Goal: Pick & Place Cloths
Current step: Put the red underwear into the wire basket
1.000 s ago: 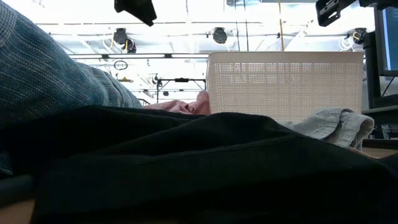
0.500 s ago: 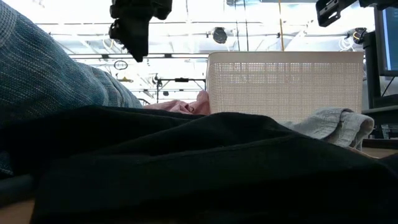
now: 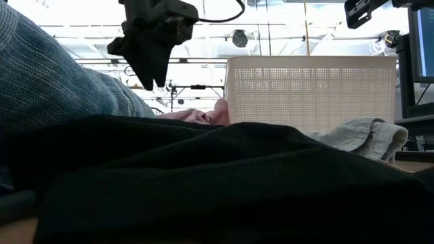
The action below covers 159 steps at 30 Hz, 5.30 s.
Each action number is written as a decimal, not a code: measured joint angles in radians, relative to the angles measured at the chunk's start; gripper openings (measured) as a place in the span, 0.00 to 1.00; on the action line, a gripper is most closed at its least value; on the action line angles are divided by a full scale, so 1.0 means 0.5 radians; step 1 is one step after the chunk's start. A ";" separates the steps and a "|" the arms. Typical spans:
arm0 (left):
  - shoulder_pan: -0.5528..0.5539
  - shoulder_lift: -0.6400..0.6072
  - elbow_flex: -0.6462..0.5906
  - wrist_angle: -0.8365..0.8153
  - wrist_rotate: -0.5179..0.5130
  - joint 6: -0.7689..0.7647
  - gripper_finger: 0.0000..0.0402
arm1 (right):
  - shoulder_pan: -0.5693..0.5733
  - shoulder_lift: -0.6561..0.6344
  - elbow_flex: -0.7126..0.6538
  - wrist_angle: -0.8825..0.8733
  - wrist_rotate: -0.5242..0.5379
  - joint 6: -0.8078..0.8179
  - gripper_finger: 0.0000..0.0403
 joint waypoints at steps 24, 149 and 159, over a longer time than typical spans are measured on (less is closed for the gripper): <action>0.010 0.235 -0.067 0.010 -0.168 -0.418 0.68 | 0.000 0.001 0.002 -0.002 -0.007 0.000 0.00; -0.297 -1.347 -0.500 3.272 -1.181 1.269 0.00 | 0.001 0.000 0.001 0.009 -0.002 -0.008 0.00; -0.222 -1.351 -0.500 3.336 -1.465 1.288 0.00 | 0.001 0.000 0.001 0.009 -0.002 -0.008 0.00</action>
